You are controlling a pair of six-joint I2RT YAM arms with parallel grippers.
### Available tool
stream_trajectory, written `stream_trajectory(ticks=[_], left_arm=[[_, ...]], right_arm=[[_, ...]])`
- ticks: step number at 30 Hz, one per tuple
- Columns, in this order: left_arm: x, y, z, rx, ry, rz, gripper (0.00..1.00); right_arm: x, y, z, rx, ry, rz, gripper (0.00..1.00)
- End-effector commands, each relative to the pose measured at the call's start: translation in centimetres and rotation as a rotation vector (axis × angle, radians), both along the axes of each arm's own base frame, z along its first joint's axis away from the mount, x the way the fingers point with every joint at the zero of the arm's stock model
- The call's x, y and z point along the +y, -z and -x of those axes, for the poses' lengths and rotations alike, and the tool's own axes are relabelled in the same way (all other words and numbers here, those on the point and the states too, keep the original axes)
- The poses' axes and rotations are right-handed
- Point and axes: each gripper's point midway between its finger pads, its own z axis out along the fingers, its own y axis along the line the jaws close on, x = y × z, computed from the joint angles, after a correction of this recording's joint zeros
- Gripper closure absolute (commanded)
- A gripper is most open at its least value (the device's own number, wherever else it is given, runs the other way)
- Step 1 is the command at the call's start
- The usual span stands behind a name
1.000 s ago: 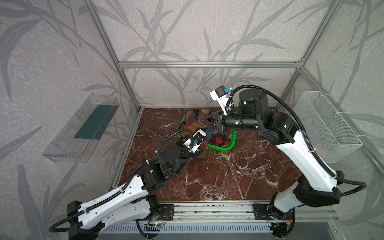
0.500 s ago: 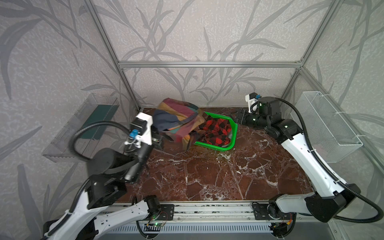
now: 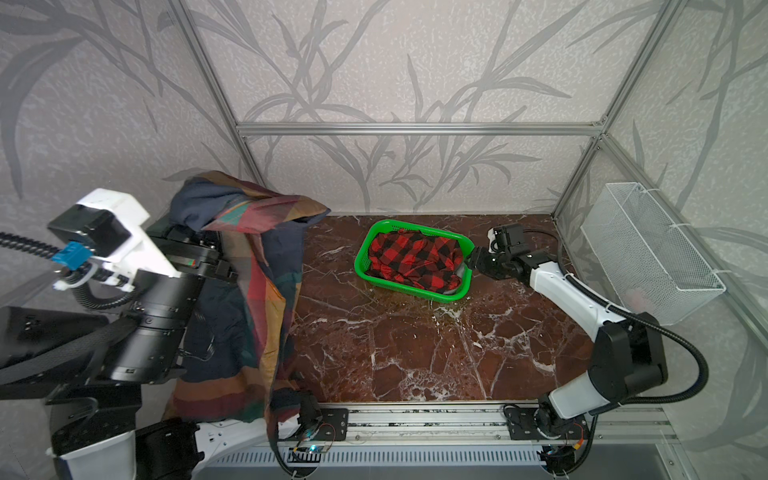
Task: Fold and stack the long sleeve shirts
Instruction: 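Grasp the shirt with the left gripper and pull it out of the basket, then push the green basket farther away with the right gripper while the left holds the shirt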
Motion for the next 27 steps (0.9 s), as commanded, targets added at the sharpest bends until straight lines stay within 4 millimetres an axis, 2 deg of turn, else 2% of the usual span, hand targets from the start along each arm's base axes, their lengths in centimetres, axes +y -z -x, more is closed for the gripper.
stream_trajectory(ticks=[1, 3, 6, 11, 14, 17, 18, 21, 24, 27], left_arm=[[-1.5, 2.0, -1.1, 0.040, -0.018, -0.089, 1.00], [-2.0, 2.6, -1.3, 0.048, -0.009, -0.096, 1.00], [-2.8, 3.6, -1.9, 0.071, -0.009, -0.124, 1.00], [-4.1, 4.8, -2.7, 0.102, -0.007, -0.156, 1.00], [-4.6, 5.3, -3.0, 0.112, -0.003, -0.162, 1.00], [-4.8, 5.5, -3.2, 0.118, 0.003, -0.152, 1.00], [-5.1, 5.7, -3.3, 0.124, 0.006, -0.152, 1.00], [-6.2, 6.4, -3.7, 0.142, 0.032, -0.164, 1.00], [-7.7, 7.0, -4.1, 0.160, 0.071, -0.170, 1.00], [-8.7, 7.5, -4.4, 0.169, 0.101, -0.168, 1.00]], right_arm=[[-1.1, 1.4, -1.6, -0.019, 0.045, 0.031, 0.43], [-0.8, 2.9, -1.9, 0.013, 0.032, 0.015, 0.46], [-0.2, 3.8, -2.5, 0.040, 0.034, -0.014, 0.60], [-0.4, 7.2, -3.2, 0.104, 0.084, -0.036, 0.69], [-0.9, 8.0, -3.1, 0.115, 0.129, -0.052, 0.82], [-3.4, 7.6, -2.3, 0.088, 0.249, -0.030, 0.98], [-4.5, 7.2, -1.8, 0.064, 0.301, -0.032, 1.00], [-8.2, 7.3, 0.4, 0.039, 0.490, -0.060, 1.00], [-12.0, 8.1, 3.4, 0.013, 0.696, -0.112, 1.00], [-15.6, 7.7, 6.6, -0.069, 0.884, -0.109, 1.00]])
